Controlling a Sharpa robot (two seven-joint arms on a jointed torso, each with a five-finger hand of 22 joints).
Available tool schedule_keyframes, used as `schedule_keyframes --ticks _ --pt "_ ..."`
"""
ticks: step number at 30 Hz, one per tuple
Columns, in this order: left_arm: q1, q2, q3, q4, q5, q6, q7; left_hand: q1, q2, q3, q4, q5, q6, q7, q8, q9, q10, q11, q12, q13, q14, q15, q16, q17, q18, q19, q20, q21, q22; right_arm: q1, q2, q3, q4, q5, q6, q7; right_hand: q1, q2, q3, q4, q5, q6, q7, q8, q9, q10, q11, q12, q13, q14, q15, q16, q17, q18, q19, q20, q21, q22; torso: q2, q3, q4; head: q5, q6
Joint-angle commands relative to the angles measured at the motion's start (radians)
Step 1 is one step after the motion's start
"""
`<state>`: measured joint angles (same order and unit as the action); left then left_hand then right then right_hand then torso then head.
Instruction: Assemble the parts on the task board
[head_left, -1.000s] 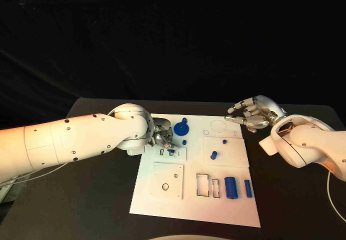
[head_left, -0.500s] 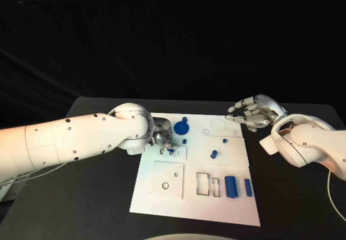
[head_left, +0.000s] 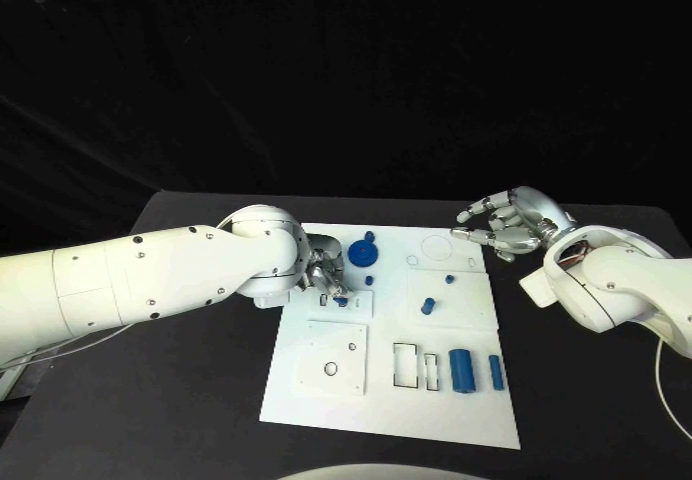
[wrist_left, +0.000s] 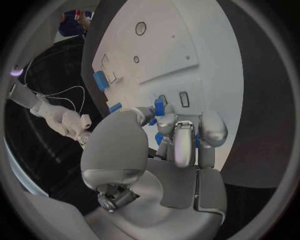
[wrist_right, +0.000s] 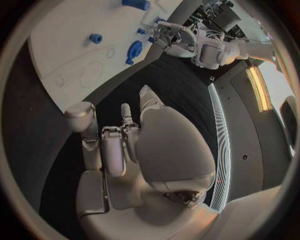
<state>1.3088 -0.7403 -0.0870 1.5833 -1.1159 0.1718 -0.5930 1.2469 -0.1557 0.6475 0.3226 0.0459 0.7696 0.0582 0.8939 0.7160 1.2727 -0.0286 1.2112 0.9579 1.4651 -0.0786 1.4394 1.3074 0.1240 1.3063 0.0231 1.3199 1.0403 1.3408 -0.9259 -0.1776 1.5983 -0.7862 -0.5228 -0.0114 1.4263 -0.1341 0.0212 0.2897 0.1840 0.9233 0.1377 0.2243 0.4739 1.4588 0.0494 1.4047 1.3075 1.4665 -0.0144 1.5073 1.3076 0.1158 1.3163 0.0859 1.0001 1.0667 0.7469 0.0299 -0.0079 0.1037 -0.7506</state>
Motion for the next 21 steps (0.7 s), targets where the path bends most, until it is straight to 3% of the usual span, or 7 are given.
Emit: schedule_keyframes --ticks 1,21 --pt "-0.001 0.003 0.000 0.001 -0.013 0.025 -0.006 -0.003 0.004 0.137 -0.131 0.003 0.020 -0.016 0.006 0.002 0.007 0.000 0.003 0.000 0.051 -0.008 0.005 0.054 -0.020 0.008 0.002 0.006 0.002 -0.001 -0.001 0.000 0.002 -0.011 0.011 -0.001 0.006 0.001 0.005 -0.001 0.000 0.000 -0.005 0.006 0.001 -0.005 0.000 -0.003 0.100 0.067 -0.008 -0.005 0.097 0.013 -0.004 -0.003 -0.004 0.000 0.000 -0.0001 0.0000 0.001 -0.001" --pt "-0.003 0.009 -0.001 0.000 -0.030 0.036 -0.007 -0.018 0.002 0.147 -0.139 0.003 0.029 -0.021 0.013 0.010 0.019 -0.005 0.011 0.008 0.051 -0.012 0.005 0.054 -0.025 0.024 -0.002 0.021 0.029 -0.001 -0.002 0.000 0.004 -0.012 0.011 -0.001 0.004 0.001 0.005 0.000 0.000 0.000 -0.005 0.007 0.001 -0.006 0.000 -0.004 0.099 0.067 -0.008 -0.006 0.096 0.013 -0.004 -0.003 -0.006 -0.001 -0.001 -0.0004 -0.0005 0.003 -0.003"
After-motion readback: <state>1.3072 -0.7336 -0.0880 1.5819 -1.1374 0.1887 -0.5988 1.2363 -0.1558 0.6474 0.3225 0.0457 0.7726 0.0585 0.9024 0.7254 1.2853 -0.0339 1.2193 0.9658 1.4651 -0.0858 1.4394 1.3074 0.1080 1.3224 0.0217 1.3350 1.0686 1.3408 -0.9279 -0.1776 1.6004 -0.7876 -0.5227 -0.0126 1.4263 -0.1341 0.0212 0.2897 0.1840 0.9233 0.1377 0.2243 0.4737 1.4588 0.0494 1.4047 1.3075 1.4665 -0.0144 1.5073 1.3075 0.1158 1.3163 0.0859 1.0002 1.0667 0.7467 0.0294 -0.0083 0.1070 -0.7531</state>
